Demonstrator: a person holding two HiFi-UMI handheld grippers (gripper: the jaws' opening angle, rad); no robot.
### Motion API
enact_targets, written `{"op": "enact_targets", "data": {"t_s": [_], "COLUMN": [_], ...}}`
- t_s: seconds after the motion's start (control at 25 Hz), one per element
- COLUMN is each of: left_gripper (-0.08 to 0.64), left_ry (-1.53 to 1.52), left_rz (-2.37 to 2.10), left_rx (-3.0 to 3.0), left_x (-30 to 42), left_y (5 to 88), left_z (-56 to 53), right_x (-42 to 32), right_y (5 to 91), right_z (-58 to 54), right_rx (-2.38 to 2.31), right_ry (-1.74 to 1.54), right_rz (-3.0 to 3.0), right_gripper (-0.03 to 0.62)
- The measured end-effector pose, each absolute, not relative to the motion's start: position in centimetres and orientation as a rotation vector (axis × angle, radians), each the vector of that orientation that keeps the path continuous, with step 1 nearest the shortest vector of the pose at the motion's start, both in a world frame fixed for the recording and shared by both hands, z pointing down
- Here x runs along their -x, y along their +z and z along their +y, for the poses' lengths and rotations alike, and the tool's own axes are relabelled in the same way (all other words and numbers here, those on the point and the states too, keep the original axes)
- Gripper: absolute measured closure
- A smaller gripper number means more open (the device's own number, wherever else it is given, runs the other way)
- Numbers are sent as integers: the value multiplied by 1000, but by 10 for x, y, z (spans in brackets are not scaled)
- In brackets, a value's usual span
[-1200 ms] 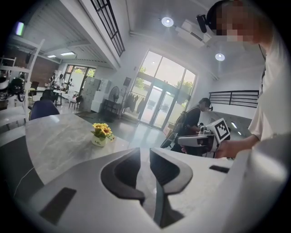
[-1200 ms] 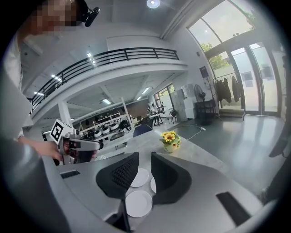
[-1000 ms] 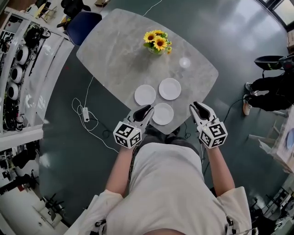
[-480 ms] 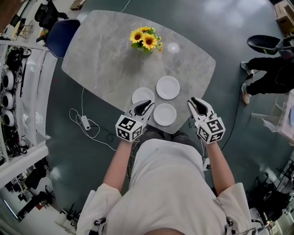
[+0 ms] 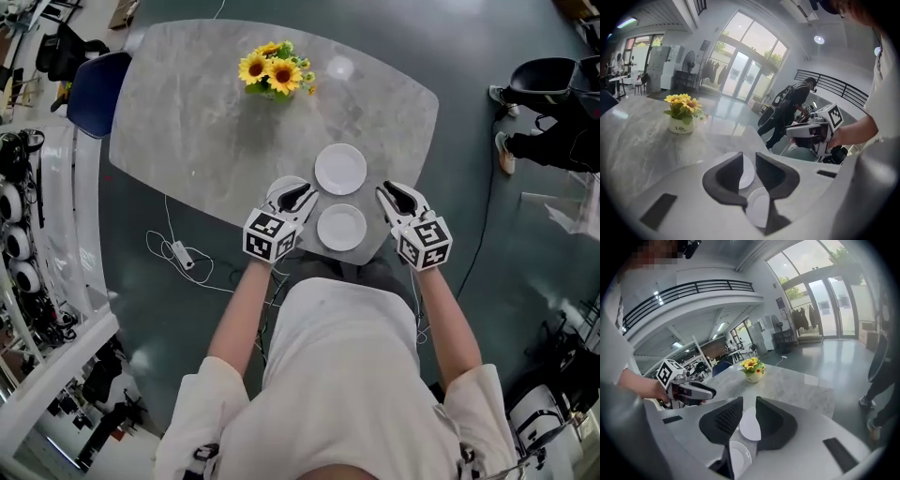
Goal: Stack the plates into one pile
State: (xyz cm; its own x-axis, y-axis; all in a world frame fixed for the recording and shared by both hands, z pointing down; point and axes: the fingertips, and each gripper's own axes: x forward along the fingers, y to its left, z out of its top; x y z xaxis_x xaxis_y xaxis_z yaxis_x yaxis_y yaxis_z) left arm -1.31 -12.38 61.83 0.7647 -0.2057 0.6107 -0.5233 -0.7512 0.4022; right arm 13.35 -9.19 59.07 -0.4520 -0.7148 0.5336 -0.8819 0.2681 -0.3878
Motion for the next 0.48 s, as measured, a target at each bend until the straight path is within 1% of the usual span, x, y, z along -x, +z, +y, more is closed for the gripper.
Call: {"op": "enact_targets", "data": {"t_s": [0.48], "left_gripper": [457], "left_ry": [1022], "left_rz": [-350], "left_rx": [-2324], "left_x": [-2], "left_y": [710], "left_z": [-143], "right_x": [-134], "right_y": [680], "right_z": [-95], "right_rx": [-1540], "right_ry": [1165], "right_rz": [-2137], "right_gripper": [488]}}
